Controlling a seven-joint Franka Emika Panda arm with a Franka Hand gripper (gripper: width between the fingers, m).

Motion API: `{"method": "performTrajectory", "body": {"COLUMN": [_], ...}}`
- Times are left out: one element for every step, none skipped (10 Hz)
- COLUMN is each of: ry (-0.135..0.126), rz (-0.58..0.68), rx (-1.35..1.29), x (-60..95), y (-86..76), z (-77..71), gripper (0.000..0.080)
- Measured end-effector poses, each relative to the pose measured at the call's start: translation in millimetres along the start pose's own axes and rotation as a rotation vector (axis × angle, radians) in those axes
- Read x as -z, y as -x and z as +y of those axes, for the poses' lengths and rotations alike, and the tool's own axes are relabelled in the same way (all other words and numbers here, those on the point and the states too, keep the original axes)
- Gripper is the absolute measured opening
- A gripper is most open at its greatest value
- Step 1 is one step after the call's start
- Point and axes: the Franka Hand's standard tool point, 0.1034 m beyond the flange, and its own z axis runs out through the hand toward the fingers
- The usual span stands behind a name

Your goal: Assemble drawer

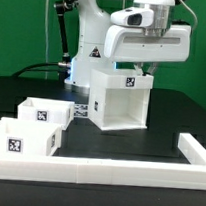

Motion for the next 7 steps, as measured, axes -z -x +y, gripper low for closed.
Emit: {"method": "performTrajectory", "body": {"ry": [0.000, 0.000, 0.000, -0.001, -0.007, -0.016, -0.022], "rz": [0.000, 0.000, 0.000, 0.001, 0.011, 0.026, 0.033], "rx": [0.000, 0.000, 0.000, -0.001, -0.014, -0.031, -0.035], "x": [0.0, 0.0, 0.0, -0.1, 0.8, 2.1, 2.9], "y": [0.0, 0.0, -0.1, -2.2, -14.4, -33.4, -48.0], "z": [0.0, 0.0, 0.0, 1.0, 6.8, 13.7, 17.2], "gripper": [0.0036, 0.0036, 0.0036, 0.0036, 0.0038, 0.0038, 0.0038]}}
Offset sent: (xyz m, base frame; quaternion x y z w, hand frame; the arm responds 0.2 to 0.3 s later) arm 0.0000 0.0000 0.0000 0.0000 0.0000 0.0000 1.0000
